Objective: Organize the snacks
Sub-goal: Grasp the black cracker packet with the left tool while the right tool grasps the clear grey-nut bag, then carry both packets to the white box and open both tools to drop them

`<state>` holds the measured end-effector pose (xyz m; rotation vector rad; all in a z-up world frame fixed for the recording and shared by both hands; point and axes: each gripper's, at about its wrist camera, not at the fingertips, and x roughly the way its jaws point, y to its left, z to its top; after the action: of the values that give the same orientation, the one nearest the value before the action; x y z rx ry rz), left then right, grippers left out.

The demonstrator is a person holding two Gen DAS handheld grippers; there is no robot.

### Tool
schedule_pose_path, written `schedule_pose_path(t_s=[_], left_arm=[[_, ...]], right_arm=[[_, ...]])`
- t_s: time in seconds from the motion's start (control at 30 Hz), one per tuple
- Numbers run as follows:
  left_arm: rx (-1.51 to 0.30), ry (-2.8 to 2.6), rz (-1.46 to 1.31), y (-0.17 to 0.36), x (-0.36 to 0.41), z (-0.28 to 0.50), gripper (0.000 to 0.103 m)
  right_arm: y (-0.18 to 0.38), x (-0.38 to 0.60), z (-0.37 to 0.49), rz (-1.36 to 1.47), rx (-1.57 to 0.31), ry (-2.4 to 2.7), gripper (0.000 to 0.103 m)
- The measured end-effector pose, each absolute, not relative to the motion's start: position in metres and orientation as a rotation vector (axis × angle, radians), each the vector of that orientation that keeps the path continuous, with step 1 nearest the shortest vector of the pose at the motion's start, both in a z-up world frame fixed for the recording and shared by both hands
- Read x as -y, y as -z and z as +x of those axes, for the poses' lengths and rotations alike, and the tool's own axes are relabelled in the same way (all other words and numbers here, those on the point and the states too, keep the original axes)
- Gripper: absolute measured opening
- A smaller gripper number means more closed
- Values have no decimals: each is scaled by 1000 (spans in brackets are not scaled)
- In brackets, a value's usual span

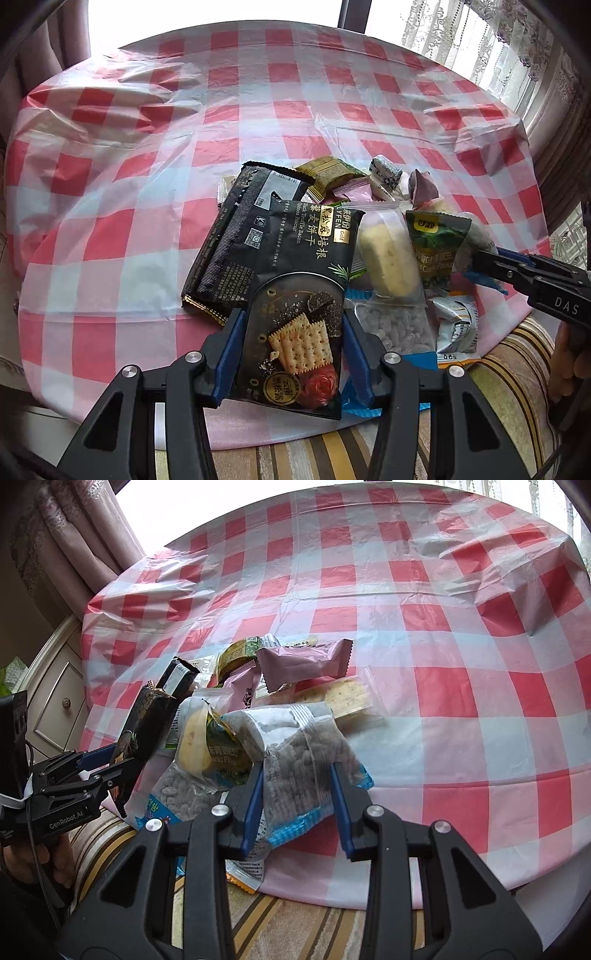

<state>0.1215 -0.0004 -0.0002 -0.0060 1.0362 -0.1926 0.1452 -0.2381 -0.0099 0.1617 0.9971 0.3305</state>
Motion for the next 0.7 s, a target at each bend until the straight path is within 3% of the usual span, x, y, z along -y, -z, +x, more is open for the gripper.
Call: schedule_pose_path(t_s=[0.37, 0.7], left_arm=[[-907, 162, -7, -48, 29, 83, 52], [-907, 363, 93, -65, 132, 70, 52]], right_arm=[[-6, 301, 107, 324, -931, -292, 38], [-3, 398, 51, 469, -899, -141, 38]])
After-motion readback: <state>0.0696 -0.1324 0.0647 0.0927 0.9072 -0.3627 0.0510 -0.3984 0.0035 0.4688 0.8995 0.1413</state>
